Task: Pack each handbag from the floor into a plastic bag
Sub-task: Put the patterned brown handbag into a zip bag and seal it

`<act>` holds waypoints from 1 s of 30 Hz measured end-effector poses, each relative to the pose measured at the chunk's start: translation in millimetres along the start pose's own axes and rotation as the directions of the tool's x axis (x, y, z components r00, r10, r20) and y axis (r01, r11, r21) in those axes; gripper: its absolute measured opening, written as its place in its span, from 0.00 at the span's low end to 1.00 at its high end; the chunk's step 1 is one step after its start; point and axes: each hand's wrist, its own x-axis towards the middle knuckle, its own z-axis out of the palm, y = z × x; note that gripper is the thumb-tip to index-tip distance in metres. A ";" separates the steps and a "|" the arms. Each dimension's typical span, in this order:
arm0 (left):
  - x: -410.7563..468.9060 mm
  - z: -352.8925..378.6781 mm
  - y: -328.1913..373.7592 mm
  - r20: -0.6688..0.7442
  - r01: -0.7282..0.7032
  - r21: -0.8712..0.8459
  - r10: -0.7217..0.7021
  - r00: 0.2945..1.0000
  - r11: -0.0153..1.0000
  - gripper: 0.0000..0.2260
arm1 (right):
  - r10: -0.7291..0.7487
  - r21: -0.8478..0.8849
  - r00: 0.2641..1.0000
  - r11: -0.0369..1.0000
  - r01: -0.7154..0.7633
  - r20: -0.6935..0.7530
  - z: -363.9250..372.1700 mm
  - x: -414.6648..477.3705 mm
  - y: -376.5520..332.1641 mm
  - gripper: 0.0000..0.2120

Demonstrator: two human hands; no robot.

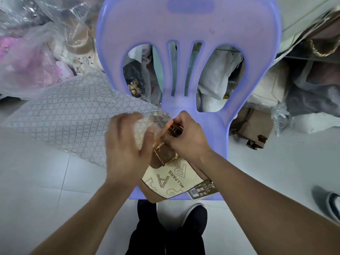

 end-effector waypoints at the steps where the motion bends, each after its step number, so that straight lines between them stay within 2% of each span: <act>1: -7.4 0.4 -1.5 -0.106 0.225 -0.053 -0.229 0.968 0.973 0.20 | -0.010 0.033 1.000 0.999 0.010 -0.001 0.5 0.9 1.8 0.16; 2: -12.8 1.0 -2.8 -0.185 0.477 -0.126 -0.493 0.850 0.870 0.25 | -0.016 0.093 1.000 0.996 0.016 0.008 0.8 0.9 2.7 0.17; 3: -15.3 1.8 -3.9 -0.216 0.698 -0.211 -0.729 0.649 0.684 0.30 | -0.020 0.158 0.999 0.987 0.016 0.029 0.6 1.0 3.6 0.20; 4: -16.3 2.0 -5.0 -0.197 0.845 -0.278 -0.888 0.416 0.458 0.35 | -0.028 0.204 0.998 0.979 0.017 0.051 0.3 1.3 4.8 0.24; 5: -18.0 1.7 -5.2 -0.141 0.921 -0.308 -0.969 0.204 0.238 0.39 | -0.045 0.227 0.997 0.973 0.028 0.070 -0.1 2.1 6.4 0.26; 6: -21.5 1.0 -6.2 -0.068 0.942 -0.326 -0.996 0.054 0.073 0.43 | -0.063 0.234 0.995 0.971 0.044 0.074 -0.5 3.0 7.4 0.27; 7: -24.9 -0.6 -4.9 0.016 0.937 -0.348 -0.999 -0.027 -0.031 0.46 | -0.076 0.237 0.995 0.970 0.059 0.063 -1.0 3.6 7.9 0.26; 8: -28.3 -0.8 -5.3 0.143 0.916 -0.389 -0.989 -0.042 -0.095 0.45 | -0.084 0.238 0.996 0.969 0.072 0.042 -1.4 3.6 7.7 0.24; 9: -31.0 -1.0 -5.7 0.305 0.876 -0.464 -0.952 0.019 -0.132 0.40 | -0.090 0.243 0.996 0.967 0.082 0.021 -1.8 2.8 7.3 0.20; 10: -33.0 -1.5 -5.2 0.466 0.831 -0.531 -0.876 0.124 -0.165 0.33 | -0.096 0.254 0.995 0.963 0.092 0.002 -2.4 1.6 6.3 0.16; 11: -32.2 -3.2 -0.9 0.565 0.801 -0.574 -0.791 0.235 -0.172 0.30 | -0.107 0.267 0.994 0.958 0.107 -0.017 -2.8 0.3 4.5 0.12; 13: -25.8 -6.9 1.7 0.585 0.767 -0.632 -0.718 0.378 -0.111 0.31 | -0.136 0.276 0.989 0.950 0.147 -0.061 -5.2 0.0 -0.3 0.09; 17: -8.1 -8.8 -0.1 0.492 0.716 -0.697 -0.706 0.509 0.031 0.33 | -0.212 0.161 0.964 0.958 0.238 -0.161 -13.4 8.8 -9.0 0.11; 19: -4.0 -7.1 4.3 0.428 0.726 -0.669 -0.716 0.551 0.159 0.36 | -0.241 0.081 0.955 0.963 0.257 -0.171 -17.9 14.2 -8.6 0.08; 20: -3.2 -6.0 7.0 0.386 0.732 -0.636 -0.719 0.577 0.246 0.32 | -0.241 0.032 0.957 0.968 0.249 -0.160 -21.1 17.0 -6.3 0.08; 22: -6.4 -4.6 14.5 0.354 0.737 -0.554 -0.691 0.630 0.387 0.17 | -0.214 -0.024 0.973 0.977 0.213 -0.092 -29.8 22.0 -1.1 0.09; 24: -15.4 -1.7 20.0 0.360 0.730 -0.495 -0.654 0.666 0.471 0.14 | -0.173 -0.039 0.985 0.984 0.172 -0.011 -40.3 24.2 1.7 0.11; 26: -23.1 0.2 20.2 0.314 0.691 -0.515 -0.639 0.702 0.506 0.14 | -0.164 0.012 0.984 0.986 0.164 0.068 -50.8 23.9 2.9 0.05; 27: -25.7 1.3 18.6 0.293 0.672 -0.537 -0.634 0.716 0.510 0.13 | -0.147 0.074 0.983 0.988 0.139 0.113 -54.7 23.2 2.9 0.07; 29: -33.1 6.3 12.5 0.247 0.631 -0.580 -0.627 0.739 0.515 0.11 | -0.085 0.187 0.981 0.981 0.052 0.173 -60.5 19.5 5.2 0.20; 30: -37.7 7.8 9.5 0.208 0.610 -0.562 -0.618 0.758 0.559 0.11 | -0.045 0.268 0.983 0.963 -0.005 0.178 -61.9 17.5 5.9 0.21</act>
